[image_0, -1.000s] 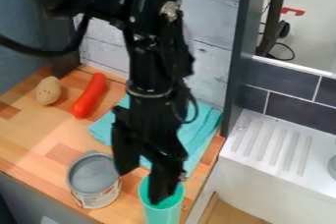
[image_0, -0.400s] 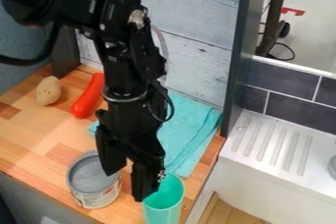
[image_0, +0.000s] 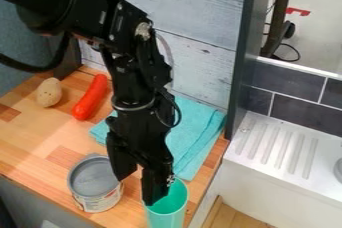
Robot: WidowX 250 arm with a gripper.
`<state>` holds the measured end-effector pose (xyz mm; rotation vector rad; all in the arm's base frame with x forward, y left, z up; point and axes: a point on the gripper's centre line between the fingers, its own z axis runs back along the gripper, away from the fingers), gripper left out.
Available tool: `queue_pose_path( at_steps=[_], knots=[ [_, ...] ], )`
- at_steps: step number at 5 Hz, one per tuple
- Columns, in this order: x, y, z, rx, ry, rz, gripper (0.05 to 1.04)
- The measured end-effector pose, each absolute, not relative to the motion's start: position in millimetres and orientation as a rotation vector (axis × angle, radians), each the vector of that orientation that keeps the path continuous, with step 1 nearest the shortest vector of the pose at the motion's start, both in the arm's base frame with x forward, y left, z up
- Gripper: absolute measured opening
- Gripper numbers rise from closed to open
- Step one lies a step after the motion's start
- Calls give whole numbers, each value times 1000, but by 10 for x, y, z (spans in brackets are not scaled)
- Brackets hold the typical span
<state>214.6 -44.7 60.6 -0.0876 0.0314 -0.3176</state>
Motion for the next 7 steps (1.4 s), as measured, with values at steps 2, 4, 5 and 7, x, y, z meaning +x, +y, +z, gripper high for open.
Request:
queue_pose_path(
  at_steps=[2,4,5,7],
  knots=[
    [2149,-458,498,-89,63,-264,575],
    [2206,-508,632,-65,-28,-222,122],
    [2218,-493,731,-41,-46,-207,81],
    [2132,-193,1372,29,-194,-121,81]
  ],
)
